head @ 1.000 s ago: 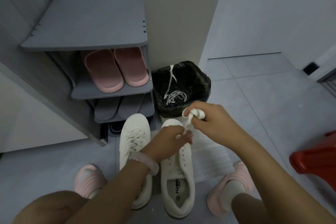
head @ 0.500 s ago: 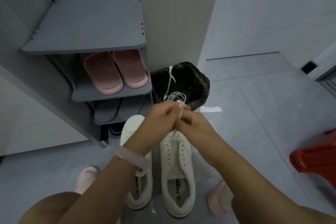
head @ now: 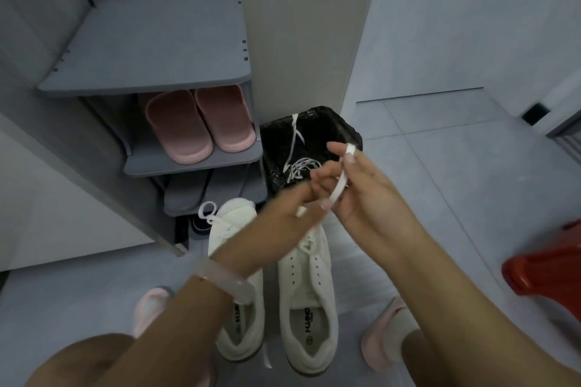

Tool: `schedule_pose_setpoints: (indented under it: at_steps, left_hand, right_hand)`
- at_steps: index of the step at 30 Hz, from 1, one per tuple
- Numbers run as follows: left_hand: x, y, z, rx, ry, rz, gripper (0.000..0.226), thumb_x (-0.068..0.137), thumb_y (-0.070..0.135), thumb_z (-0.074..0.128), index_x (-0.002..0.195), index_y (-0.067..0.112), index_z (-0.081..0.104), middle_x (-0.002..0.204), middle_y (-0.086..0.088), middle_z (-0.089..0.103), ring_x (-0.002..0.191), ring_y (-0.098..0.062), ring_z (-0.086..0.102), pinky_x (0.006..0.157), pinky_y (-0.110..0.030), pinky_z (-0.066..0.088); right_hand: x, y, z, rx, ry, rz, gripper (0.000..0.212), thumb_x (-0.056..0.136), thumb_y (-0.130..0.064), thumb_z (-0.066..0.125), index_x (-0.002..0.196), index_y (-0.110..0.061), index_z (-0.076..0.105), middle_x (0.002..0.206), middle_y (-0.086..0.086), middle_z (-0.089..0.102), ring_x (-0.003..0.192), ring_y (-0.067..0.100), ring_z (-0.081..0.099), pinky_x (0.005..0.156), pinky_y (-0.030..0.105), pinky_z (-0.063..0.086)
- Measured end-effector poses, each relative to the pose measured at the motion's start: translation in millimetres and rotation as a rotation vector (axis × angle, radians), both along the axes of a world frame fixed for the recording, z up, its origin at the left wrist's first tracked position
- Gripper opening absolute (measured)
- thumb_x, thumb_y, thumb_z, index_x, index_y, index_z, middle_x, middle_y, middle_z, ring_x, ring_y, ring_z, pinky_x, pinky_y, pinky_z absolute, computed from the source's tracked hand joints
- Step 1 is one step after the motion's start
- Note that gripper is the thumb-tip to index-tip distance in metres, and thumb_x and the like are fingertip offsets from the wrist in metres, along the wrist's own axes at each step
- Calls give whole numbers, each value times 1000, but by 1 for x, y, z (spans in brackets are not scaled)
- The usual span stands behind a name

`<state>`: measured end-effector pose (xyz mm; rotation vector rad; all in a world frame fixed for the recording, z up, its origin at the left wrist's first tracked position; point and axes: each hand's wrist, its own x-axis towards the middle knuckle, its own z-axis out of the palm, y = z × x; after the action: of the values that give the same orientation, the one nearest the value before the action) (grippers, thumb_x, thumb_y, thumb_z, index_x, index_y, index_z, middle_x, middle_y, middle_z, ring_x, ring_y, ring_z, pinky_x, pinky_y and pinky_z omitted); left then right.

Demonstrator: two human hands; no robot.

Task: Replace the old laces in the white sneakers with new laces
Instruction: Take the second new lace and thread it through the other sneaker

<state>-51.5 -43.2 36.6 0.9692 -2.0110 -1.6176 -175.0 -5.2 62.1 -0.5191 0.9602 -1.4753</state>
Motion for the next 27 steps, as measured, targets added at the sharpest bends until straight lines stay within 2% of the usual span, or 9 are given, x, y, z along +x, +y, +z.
schedule_pose_setpoints:
  at_steps: [4,9,12,15,18,21,24,25,27]
  left_hand:
    - [1,4,-9,91,10,21,26,98,19,41,78,17,57,58,-2,55,51,0,53,61,-15,43]
    - [35,-32,-13,-246,-389,294,34,93,23,50,60,23,58,60,1,55,59,-13,50,60,-18,36]
    - [56,-41,-11,-369,-620,387,29,93,25,48,67,18,59,67,-1,50,69,-20,48,62,-27,31]
    - [67,-47,-15,-278,-734,416,28,93,17,45,69,13,60,63,-2,53,64,-21,51,56,-26,34]
    - [60,-51,-22,167,-364,703,31,95,9,37,68,6,53,53,-7,51,40,-17,49,43,-20,36]
    - [45,-45,-20,532,53,812,16,100,12,34,99,5,48,73,-9,61,48,-15,62,49,-21,51]
    - [36,-36,-26,277,-170,558,59,96,24,46,145,23,14,125,-6,50,101,-24,60,93,-38,48]
    - [32,-32,-27,207,-238,458,58,95,23,48,145,23,18,130,-4,48,109,-23,56,98,-37,44]
    - [24,-22,-33,137,-337,290,31,95,18,48,126,18,50,116,-4,58,95,-17,59,87,-29,47]
  right_hand:
    - [-26,-11,3,27,-244,-199,21,99,-18,35,88,-13,53,49,-5,50,46,6,52,43,15,43]
    - [-95,-10,3,27,-314,-526,7,68,-15,44,72,-18,40,37,-9,32,34,4,35,40,10,30]
    - [-117,-4,0,39,-295,-637,10,73,-12,43,69,-20,39,36,-8,31,33,4,33,39,10,27]
    - [-132,3,-2,81,-298,-703,16,80,-8,40,69,-20,40,38,-9,31,33,4,31,36,13,25]
    - [-135,6,-4,146,-248,-713,31,98,-15,26,73,-20,44,38,-10,32,32,4,29,33,15,23]
    - [-121,1,-8,184,-25,-651,36,102,-29,23,85,-18,52,38,-10,30,32,3,23,32,15,17]
    - [-99,-4,-20,236,372,-424,41,102,-36,26,93,-18,62,42,-8,32,34,5,24,33,16,20]
    - [-91,-5,-25,269,554,-316,38,101,-32,30,95,-18,65,46,-7,37,38,6,29,36,16,25]
    - [-80,-5,-41,296,986,-80,29,98,-18,40,98,-14,69,55,-6,46,48,8,38,45,13,33]
